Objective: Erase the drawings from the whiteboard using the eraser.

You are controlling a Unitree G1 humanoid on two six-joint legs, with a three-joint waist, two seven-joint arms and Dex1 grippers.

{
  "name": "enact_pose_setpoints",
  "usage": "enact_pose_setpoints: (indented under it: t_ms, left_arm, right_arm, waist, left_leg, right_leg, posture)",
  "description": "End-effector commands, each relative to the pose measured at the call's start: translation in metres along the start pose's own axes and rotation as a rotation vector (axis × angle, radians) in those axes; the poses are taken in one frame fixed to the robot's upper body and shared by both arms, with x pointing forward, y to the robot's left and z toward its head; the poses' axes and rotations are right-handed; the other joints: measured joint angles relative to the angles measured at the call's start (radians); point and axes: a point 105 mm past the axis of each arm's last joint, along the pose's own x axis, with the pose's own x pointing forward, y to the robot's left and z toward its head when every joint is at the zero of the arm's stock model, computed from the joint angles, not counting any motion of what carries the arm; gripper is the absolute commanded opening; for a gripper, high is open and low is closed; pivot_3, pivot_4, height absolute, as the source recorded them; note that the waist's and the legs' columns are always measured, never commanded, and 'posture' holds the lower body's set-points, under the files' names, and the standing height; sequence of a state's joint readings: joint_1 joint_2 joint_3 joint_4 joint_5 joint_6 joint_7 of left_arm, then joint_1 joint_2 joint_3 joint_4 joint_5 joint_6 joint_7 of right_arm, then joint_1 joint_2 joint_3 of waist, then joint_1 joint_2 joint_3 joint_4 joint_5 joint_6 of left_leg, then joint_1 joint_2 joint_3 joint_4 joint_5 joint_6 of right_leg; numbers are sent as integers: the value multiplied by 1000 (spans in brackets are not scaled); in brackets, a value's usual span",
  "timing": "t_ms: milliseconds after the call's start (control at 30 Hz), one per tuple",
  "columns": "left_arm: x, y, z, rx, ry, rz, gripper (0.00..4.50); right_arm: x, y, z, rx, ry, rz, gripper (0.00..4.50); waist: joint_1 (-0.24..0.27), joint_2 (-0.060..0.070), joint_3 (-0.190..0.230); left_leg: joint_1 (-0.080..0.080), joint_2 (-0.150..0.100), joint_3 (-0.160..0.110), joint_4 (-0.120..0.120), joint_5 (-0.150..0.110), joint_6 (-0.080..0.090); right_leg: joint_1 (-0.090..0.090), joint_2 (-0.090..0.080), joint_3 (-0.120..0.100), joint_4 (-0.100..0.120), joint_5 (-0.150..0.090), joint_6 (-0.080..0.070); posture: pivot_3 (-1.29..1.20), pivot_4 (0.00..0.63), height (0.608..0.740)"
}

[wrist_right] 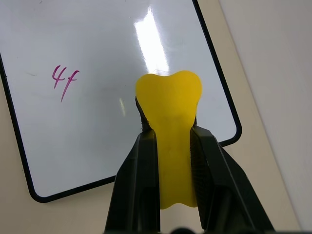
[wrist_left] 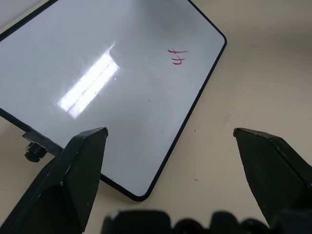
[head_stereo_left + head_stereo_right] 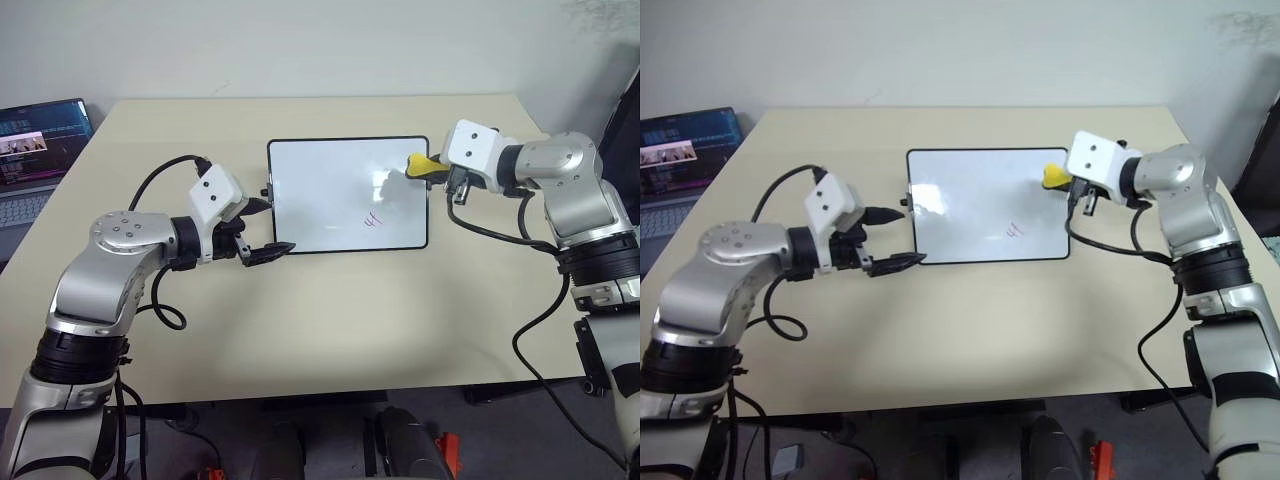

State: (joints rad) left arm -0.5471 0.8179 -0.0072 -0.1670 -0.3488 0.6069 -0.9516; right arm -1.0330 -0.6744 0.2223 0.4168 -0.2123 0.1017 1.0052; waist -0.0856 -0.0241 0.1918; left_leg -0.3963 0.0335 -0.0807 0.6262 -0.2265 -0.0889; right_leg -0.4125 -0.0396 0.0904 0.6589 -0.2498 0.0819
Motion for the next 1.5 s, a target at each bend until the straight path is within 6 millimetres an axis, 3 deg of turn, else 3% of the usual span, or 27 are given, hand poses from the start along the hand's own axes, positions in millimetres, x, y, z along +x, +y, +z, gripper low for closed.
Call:
enact_pose_setpoints:
  t_ms: [33, 833, 933, 1033, 1267, 1500]
  left_arm:
    - [-5, 1, 12, 52, -20, 8, 4500]
    - [-3, -4, 10, 40, -21, -7, 4500]
    - [3, -11, 3, 25, -1, -36, 4500]
    - [8, -17, -2, 14, 9, -58, 4500]
    - [24, -38, -13, -29, 21, -132, 4500]
    - [24, -39, -16, -31, 28, -128, 4500]
  right_arm:
    - [-3, -8, 13, -32, -35, -18, 535]
    - [1, -1, 26, 41, -116, -25, 526]
    - [15, 27, 37, 53, -158, 33, 525]
    - [24, 38, 40, 69, -170, 28, 525]
    - [48, 47, 30, 123, -160, -90, 525]
    - [66, 40, 16, 97, -80, -197, 525]
  waist:
    - [0, 0, 0]
    - [-1, 0, 0]
    - [-1, 0, 0]
    - [0, 0, 0]
    - [1, 0, 0]
    - [0, 0, 0]
  left_leg:
    - [0, 0, 0, 0, 0, 0]
    - [0, 0, 0, 0, 0, 0]
    - [0, 0, 0, 0, 0, 0]
    - [0, 0, 0, 1, 0, 0]
    - [1, 0, 0, 2, 0, 0]
    - [0, 0, 0, 2, 0, 0]
  right_leg:
    - [0, 0, 0, 0, 0, 0]
    - [0, 0, 0, 0, 0, 0]
    - [0, 0, 0, 1, 0, 0]
    - [0, 0, 0, 1, 0, 0]
    - [0, 0, 0, 3, 0, 0]
    - [0, 0, 0, 3, 0, 0]
  posture:
    - [0, 150, 740]
    - [0, 150, 740]
    - [0, 150, 740]
    - [0, 150, 740]
    - [0, 150, 740]
    - [0, 150, 740]
